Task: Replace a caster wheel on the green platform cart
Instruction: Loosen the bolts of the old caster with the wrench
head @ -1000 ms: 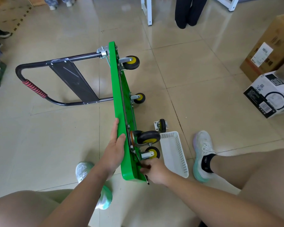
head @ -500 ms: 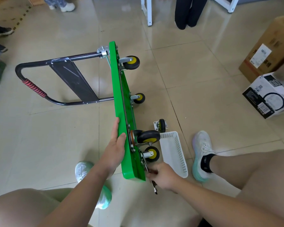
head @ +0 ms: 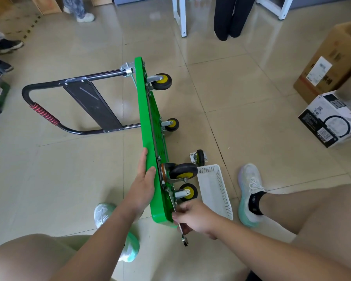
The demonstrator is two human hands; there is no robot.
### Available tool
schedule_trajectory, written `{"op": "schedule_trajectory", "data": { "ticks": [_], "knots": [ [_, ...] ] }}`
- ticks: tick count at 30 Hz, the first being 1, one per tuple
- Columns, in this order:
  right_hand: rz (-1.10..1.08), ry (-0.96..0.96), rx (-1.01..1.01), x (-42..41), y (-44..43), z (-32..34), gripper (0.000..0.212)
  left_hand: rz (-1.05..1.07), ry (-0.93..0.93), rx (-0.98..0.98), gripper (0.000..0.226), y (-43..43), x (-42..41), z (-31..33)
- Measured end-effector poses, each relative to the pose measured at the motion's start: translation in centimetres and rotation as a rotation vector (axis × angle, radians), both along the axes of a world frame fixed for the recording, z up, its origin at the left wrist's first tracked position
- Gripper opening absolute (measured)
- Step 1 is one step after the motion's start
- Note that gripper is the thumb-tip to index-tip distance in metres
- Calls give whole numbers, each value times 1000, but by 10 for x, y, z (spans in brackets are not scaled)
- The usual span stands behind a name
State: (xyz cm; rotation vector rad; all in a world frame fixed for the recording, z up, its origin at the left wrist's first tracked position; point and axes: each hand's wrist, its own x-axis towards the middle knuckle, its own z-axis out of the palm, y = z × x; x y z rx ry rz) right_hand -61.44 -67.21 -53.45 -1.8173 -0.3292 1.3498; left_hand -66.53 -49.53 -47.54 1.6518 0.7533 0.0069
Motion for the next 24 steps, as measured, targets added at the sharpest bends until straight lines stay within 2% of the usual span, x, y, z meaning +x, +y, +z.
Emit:
{"op": "schedule_trajectory", "data": {
  "ticks": [6, 10, 15, 17, 18, 21, 23, 24],
  "knots": [
    [-104, 151, 34, -1, 8, -2, 18, 2, -3, 6, 55, -2, 0, 0],
    [-71, 69, -4, 2, 8, -11, 13, 8, -7, -18, 58, 0, 0, 0],
    [-92, -54, 6, 0, 10, -34, 33, -1, -6, -9, 55, 0, 0, -2],
    [-93, -106, -13, 1, 17, -47, 27, 0, 3, 4, 56, 2, 0, -3],
    [-105, -109, -19, 1, 21, -52, 23, 3, 8, 9, 57, 2, 0, -4],
    [-277, 12, 76, 6, 27, -76, 41, 2, 15, 18, 57, 1, 0, -2],
    [-319, 127, 114, 12, 31, -80, 26, 6, 25, 22, 56, 1, 0, -1],
    [-307, 118, 115, 13, 29, -79, 19, 9, 26, 22, 56, 1, 0, -1]
  ]
}}
